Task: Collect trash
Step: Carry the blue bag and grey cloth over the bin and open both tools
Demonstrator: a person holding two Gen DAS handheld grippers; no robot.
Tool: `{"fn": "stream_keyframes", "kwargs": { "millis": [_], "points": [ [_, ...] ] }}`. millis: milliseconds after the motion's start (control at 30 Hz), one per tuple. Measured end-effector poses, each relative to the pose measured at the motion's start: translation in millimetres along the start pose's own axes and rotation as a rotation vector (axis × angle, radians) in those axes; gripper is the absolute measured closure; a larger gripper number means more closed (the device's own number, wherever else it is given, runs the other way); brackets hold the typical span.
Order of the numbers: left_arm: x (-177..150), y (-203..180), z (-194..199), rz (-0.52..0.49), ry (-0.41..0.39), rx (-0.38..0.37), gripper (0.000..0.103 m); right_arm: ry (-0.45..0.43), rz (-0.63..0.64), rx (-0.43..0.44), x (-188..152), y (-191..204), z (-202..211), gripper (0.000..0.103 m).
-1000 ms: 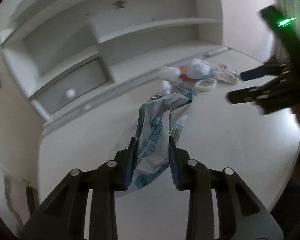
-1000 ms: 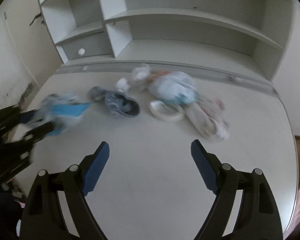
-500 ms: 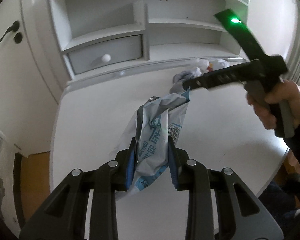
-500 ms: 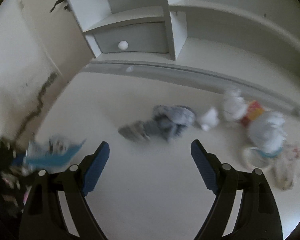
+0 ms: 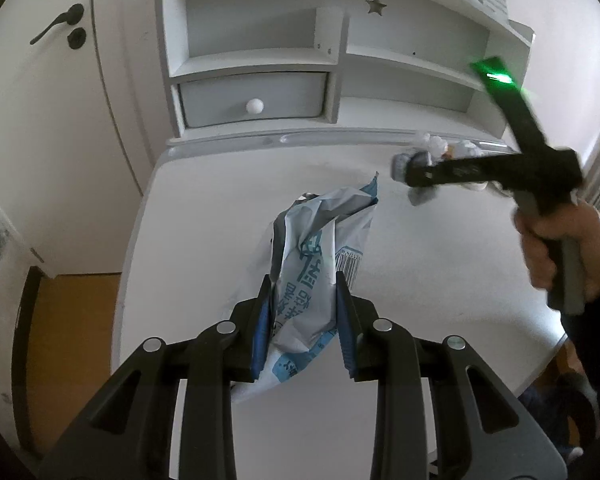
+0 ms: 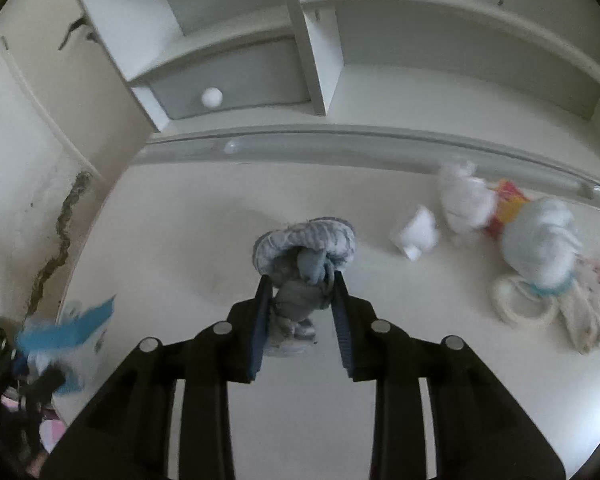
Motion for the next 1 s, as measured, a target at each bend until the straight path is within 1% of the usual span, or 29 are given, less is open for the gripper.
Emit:
{"fn": "stream_keyframes", "kwargs": {
  "millis": [67, 167, 267, 367, 433, 600, 700, 767, 800, 867, 900, 967, 1000],
  "points": [
    [3.0, -9.9, -1.3, -0.012, -0.004, -0.013, 0.075, -0.019, -0.002, 0.006, -10.5, -9.8, 17.3, 0.073],
    [9.7, -33.7, -5.8, -0.040, -0.009, -0.047, 0.075, -0.054, -0.021, -0.018, -29.2, -36.9, 47.7, 0.073],
    [16.0, -64.6, -15.1, -0.074, -0.007, -0.090, 0.075, -0.090, -0.067, -0.059, -51.9, -77.8, 79.6, 0.073],
    [22.1, -107.1, -27.4, -0.115, 0.003, -0.145, 0.075, -0.129, -0.156, -0.106, -80.2, -129.5, 112.6, 0.073],
    [25.1, -133.4, -32.8, -0.143, 0.003, -0.179, 0.075, -0.154, -0.222, -0.152, -101.1, -167.5, 133.5, 0.073],
    [26.4, -222.2, -46.2, -0.257, 0.010, -0.281, 0.075, -0.218, -0.394, -0.266, -161.4, -259.3, 187.5, 0.073],
    [17.9, -283.9, -49.6, -0.343, 0.017, -0.352, 0.075, -0.252, -0.480, -0.349, -203.1, -306.3, 217.6, 0.073],
    [9.1, -324.3, -50.3, -0.401, 0.023, -0.404, 0.075, -0.254, -0.532, -0.374, -226.5, -328.5, 229.2, 0.073],
    [3.6, -347.7, -50.5, -0.432, 0.030, -0.437, 0.075, -0.260, -0.568, -0.395, -243.1, -343.0, 237.8, 0.073],
    [-4.7, -387.3, -48.5, -0.459, 0.038, -0.508, 0.075, -0.258, -0.623, -0.429, -271.2, -364.2, 246.6, 0.073],
    [-10.7, -415.9, -45.7, -0.466, 0.041, -0.565, 0.075, -0.255, -0.650, -0.442, -285.1, -375.7, 251.6, 0.073],
    [-22.3, -451.9, -42.7, -0.505, 0.049, -0.620, 0.075, -0.251, -0.715, -0.470, -317.5, -399.6, 262.3, 0.073],
    [-31.9, -475.9, -40.7, -0.541, 0.050, -0.647, 0.075, -0.248, -0.742, -0.484, -331.1, -410.2, 266.3, 0.073]
  ]
}}
Point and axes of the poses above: each gripper's, at about its wrist camera, not at the fingertips, and z roughly against the way its jaws point, y to its left, x to its top, the point moved 7 cm from there along -z, roughly the way its jaws point, and after that the axes turned 2 degrees about -x, right-handed, at the moved point
